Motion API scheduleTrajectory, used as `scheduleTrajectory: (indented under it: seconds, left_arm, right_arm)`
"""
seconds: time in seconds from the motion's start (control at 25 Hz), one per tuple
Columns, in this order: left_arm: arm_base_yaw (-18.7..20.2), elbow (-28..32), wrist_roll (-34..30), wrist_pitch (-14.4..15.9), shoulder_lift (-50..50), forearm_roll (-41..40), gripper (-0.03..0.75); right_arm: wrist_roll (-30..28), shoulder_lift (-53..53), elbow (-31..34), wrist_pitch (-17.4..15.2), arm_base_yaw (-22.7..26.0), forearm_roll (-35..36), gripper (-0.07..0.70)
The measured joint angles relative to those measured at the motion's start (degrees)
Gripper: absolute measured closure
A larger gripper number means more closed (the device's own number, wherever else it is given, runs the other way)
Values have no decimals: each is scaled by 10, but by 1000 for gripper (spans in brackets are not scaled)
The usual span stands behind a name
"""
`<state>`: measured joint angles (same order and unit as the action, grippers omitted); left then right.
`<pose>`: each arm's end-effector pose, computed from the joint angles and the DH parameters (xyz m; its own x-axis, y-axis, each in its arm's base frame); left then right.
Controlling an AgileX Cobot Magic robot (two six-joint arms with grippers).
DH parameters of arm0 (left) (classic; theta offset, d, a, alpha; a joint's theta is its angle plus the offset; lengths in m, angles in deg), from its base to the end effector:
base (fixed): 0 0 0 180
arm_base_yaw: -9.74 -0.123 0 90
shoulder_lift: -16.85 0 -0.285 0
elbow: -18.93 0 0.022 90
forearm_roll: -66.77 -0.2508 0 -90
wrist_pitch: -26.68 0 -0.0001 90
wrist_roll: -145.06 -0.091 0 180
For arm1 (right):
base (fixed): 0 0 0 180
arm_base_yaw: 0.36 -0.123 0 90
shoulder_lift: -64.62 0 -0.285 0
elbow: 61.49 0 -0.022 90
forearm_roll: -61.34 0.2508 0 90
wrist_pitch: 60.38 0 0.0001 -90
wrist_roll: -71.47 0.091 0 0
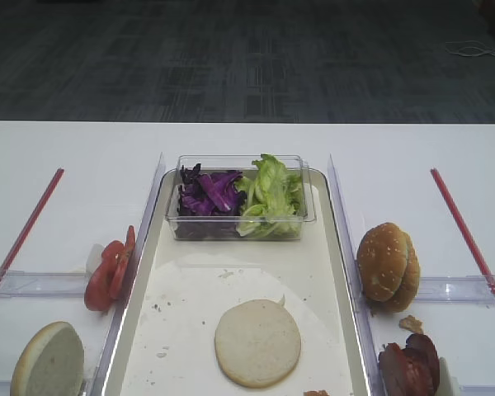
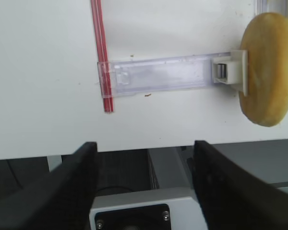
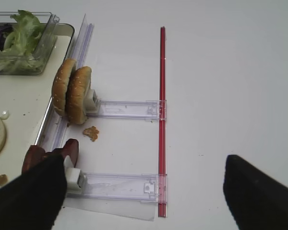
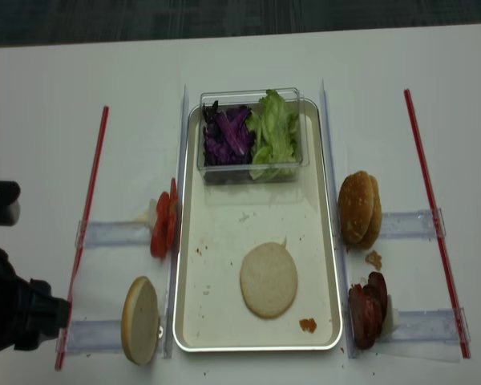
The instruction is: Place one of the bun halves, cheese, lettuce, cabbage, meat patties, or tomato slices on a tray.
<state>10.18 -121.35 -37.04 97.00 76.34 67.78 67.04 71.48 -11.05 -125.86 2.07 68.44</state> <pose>0.1228 -0.0025 0.2606 -0.9825 0.0383 -0.1822 0.0409 0.9991 -0.0107 -0.0072 0.0106 0.2622 -0.5370 -0.0027 -0.8436 -0.0663 0.9970 0.0390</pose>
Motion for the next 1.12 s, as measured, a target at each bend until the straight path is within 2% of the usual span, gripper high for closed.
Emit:
scheduleTrajectory:
  seconds: [0.56,0.76,0.96,1.12]
  left_arm:
    - [0,72,3,2,-128,0,315]
    - [0,76,3,-2,-168,0,315]
    - [0,94,3,-30,-216,0,313]
    - [0,95,3,-36,-240,-1,315]
  right_arm:
    - [0,0,0,0,0,0,-58]
    - [0,0,0,0,0,0,-58]
    - [-2,0,0,0,0,0,-55]
    - [-2,0,0,0,0,0,-55]
